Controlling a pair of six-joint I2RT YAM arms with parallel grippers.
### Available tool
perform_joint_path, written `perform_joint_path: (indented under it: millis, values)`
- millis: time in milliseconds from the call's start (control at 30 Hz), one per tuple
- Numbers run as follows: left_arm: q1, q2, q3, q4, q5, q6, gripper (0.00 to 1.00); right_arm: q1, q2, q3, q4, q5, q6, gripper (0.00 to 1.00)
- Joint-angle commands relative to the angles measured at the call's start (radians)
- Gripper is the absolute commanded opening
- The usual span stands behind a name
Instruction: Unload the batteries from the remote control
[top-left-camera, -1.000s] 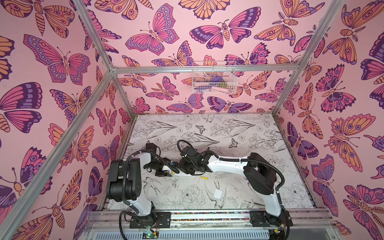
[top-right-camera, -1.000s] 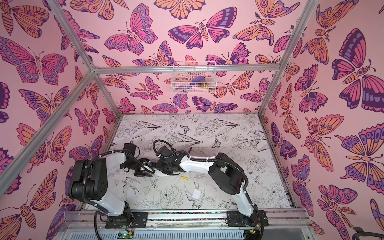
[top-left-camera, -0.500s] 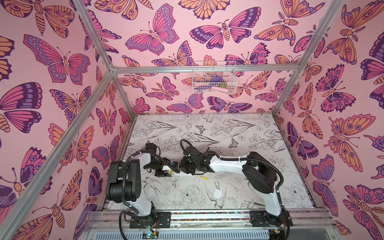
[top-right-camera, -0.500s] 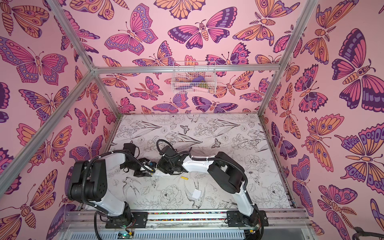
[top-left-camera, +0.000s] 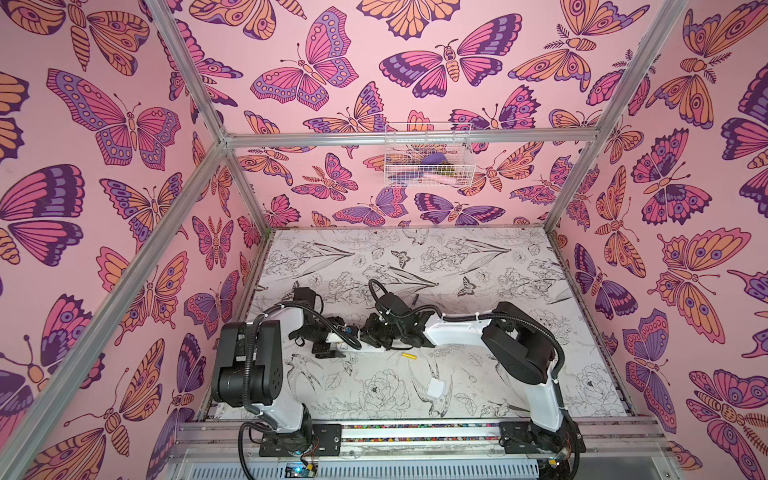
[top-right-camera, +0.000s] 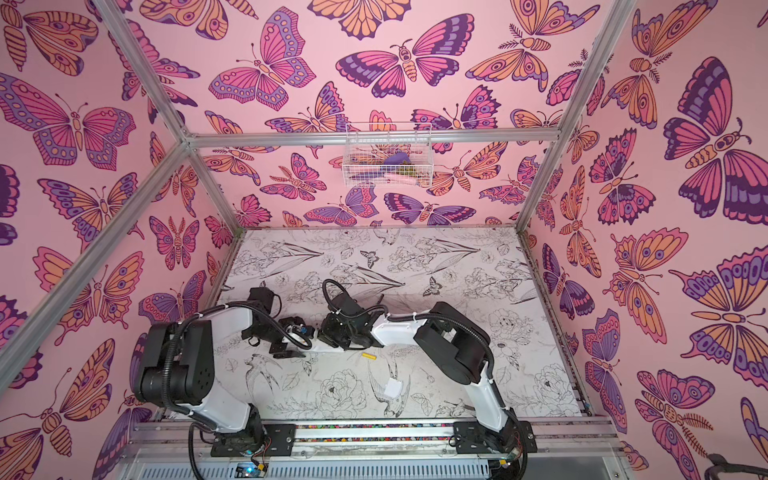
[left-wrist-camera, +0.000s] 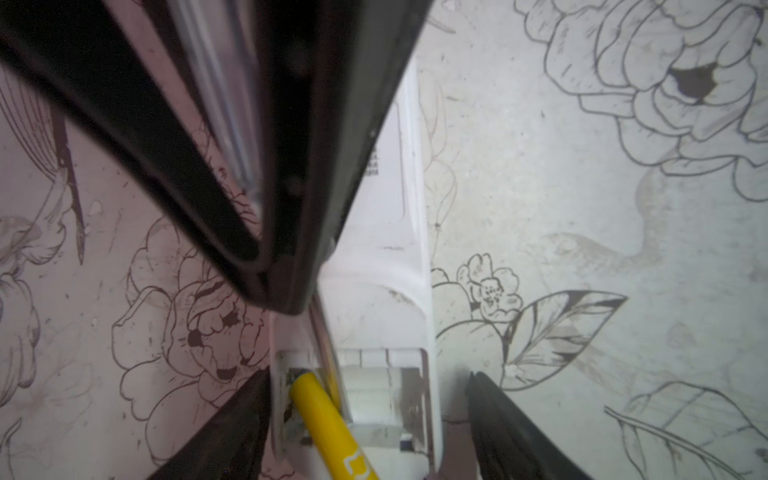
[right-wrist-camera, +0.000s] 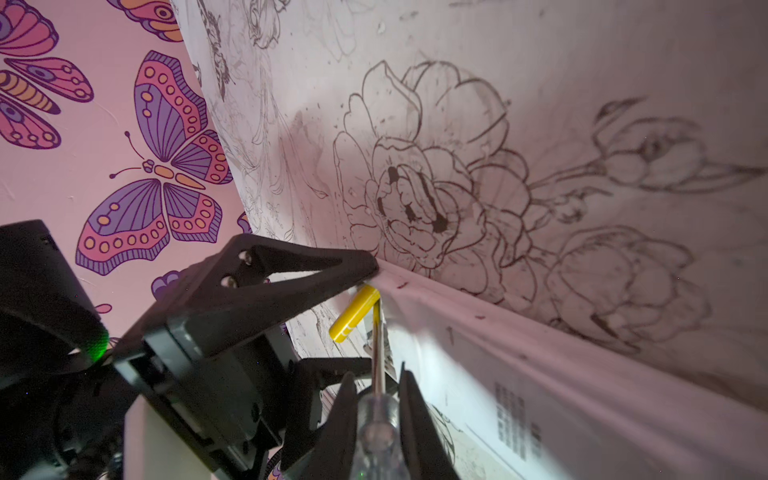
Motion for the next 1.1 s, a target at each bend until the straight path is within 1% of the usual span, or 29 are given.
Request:
perform_joint_path:
  millis: [0,100,167,267,333,467,533,567,667,733,900,1000,1067]
  values:
    - [-0.005,-0.069,-0.03,-0.025,0.011,-0.024,0.85,-0.009,-0.01,-0.016,0.008,0.015,0.001,0.0]
    - [-0.013,-0.153,-0.039,-0.027,0.005,-0.135,0.99,-0.012,-0.001,-0.023,0.021,0.02,0.015,0.0]
    - [-0.014,-0.219,-0.053,-0.025,-0.011,-0.198,1.0,-0.012,0.001,-0.031,0.04,0.025,0.023,0.0]
    - [-0.013,-0.279,-0.058,-0.024,-0.045,-0.302,0.97,-0.012,0.007,-0.026,0.037,0.02,0.015,0.0]
    - [-0.013,-0.283,-0.047,-0.025,-0.065,-0.412,0.93,-0.012,0.015,-0.027,0.049,0.011,0.022,0.0]
    - [-0.014,-0.294,-0.041,-0.023,-0.083,-0.571,0.86,-0.012,0.014,-0.024,0.054,0.008,0.017,0.0]
    - [-0.02,-0.303,-0.044,-0.021,-0.089,-0.659,0.81,-0.012,0.016,-0.019,0.052,0.015,0.013,0.0]
    - [-0.021,-0.309,-0.049,-0.021,-0.089,-0.686,0.8,-0.013,0.019,-0.016,0.052,0.012,0.013,0.0]
    - [-0.026,-0.308,-0.068,-0.021,-0.109,-0.712,0.77,-0.013,0.022,-0.017,0.057,0.009,0.02,0.0]
    - [-0.034,-0.29,-0.084,-0.005,-0.126,-0.703,0.72,-0.013,0.024,-0.025,0.068,0.013,0.02,0.0]
    - [-0.057,-0.268,-0.118,0.052,-0.162,-0.678,0.69,-0.019,0.031,-0.034,0.099,0.0,0.035,0.0]
    - [-0.06,-0.249,-0.111,0.079,-0.163,-0.695,0.62,-0.019,0.024,-0.039,0.1,0.012,0.022,0.0]
    - [-0.061,-0.238,-0.103,0.085,-0.151,-0.708,0.55,-0.02,0.025,-0.04,0.095,0.011,0.019,0.0]
